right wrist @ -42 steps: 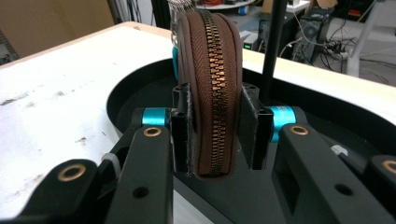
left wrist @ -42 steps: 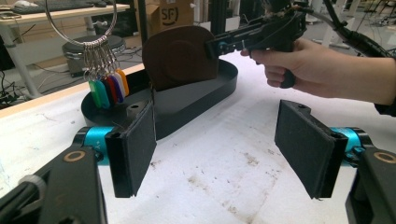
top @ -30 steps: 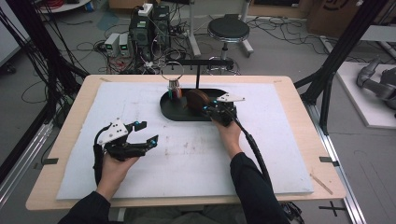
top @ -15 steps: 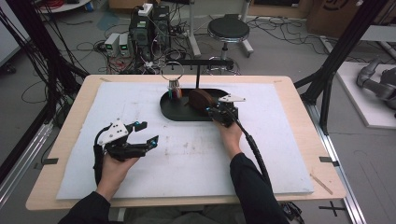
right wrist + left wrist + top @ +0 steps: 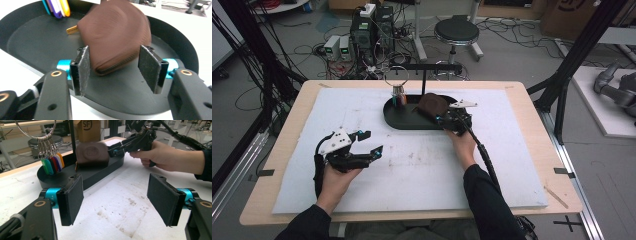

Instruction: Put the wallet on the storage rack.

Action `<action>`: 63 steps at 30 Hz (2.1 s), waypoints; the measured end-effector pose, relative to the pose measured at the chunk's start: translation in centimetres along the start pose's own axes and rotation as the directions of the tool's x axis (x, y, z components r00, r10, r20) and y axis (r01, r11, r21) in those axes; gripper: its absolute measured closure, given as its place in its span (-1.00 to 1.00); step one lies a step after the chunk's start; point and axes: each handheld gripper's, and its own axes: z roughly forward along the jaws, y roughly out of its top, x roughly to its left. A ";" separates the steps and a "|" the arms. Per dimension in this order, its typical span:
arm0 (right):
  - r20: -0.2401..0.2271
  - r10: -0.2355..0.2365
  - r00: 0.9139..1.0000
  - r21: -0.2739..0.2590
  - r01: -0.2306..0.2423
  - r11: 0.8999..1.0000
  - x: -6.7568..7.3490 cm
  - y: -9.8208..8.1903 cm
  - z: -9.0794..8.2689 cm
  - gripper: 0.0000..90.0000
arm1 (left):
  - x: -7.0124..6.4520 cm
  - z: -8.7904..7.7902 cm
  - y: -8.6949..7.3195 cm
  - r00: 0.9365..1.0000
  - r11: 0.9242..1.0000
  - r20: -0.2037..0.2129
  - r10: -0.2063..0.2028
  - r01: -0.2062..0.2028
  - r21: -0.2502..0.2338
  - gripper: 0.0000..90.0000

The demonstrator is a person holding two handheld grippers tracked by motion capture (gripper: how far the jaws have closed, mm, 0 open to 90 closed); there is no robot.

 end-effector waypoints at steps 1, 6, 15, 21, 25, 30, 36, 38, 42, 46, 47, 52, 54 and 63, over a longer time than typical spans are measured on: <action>0.008 -0.002 1.000 0.001 0.002 1.000 -0.1 0.0 -0.1 -0.07 | 0.0 0.0 0.0 1.000 1.000 0.000 0.000 0.000 -0.001 -0.35; 0.023 -0.038 0.999 0.013 0.038 0.999 -0.3 0.5 -1.3 -0.12 | 0.1 0.2 0.2 1.000 1.000 -0.001 0.003 -0.003 -0.003 -0.35; -0.032 -0.074 0.997 -0.059 0.072 0.996 -1.2 1.5 -6.7 -0.09 | 0.6 0.7 0.5 1.000 1.000 -0.006 0.013 -0.013 -0.003 -0.35; -0.079 -0.074 0.994 -0.078 0.068 0.995 -2.8 0.8 -10.3 -0.13 | 0.9 0.2 0.9 0.999 1.000 -0.034 0.019 -0.019 -0.010 -0.36; -0.075 -0.076 0.994 -0.094 0.068 0.993 -3.9 0.0 -12.1 -0.17 | 1.2 -0.1 0.9 0.999 1.000 -0.046 0.025 -0.025 -0.002 -0.38; -0.101 -0.030 0.994 -0.105 0.019 0.994 -5.7 -1.6 -14.5 -0.26 | 1.7 -0.9 0.9 0.998 1.000 -0.069 0.008 -0.008 0.000 -0.43; -0.143 -0.047 0.989 -0.123 0.030 0.992 -6.6 -3.3 -15.9 -0.41 | 2.1 -1.7 0.8 0.995 1.000 -0.102 -0.007 0.007 -0.002 -0.45; -0.148 -0.047 0.988 -0.127 0.028 0.991 -6.7 -3.5 -16.0 -0.44 | 2.2 -1.9 0.8 0.994 1.000 -0.109 -0.012 0.011 -0.003 -0.45; -0.138 -0.063 0.988 -0.150 0.042 0.988 -7.1 -4.1 -16.6 -0.51 | 2.6 -2.3 0.6 0.991 1.000 -0.130 -0.020 0.020 -0.003 -0.46; -0.128 -0.052 0.990 -0.158 0.031 0.987 -7.8 -4.4 -16.7 -0.53 | 3.1 -2.7 0.4 0.988 1.000 -0.154 -0.025 0.025 0.001 -0.47; -0.123 -0.047 0.991 -0.154 0.028 0.988 -8.1 -4.6 -16.7 -0.53 | 3.2 -2.8 0.3 0.987 1.000 -0.161 -0.023 0.023 0.001 -0.46; -0.093 0.003 0.996 -0.136 -0.016 0.991 -9.4 -5.1 -16.4 -0.53 | 3.3 -3.0 0.3 0.984 1.000 -0.177 -0.022 0.022 0.001 -0.47; -0.081 0.004 0.997 -0.135 -0.015 0.991 -9.7 -5.2 -16.5 -0.53 | 3.2 -2.9 0.3 0.983 1.000 -0.180 -0.018 0.019 0.006 -0.46; -0.050 0.018 0.999 -0.121 -0.024 0.992 -10.4 -5.5 -16.3 -0.53 | 3.4 -2.7 0.0 0.981 0.999 -0.191 -0.019 0.025 0.030 -0.46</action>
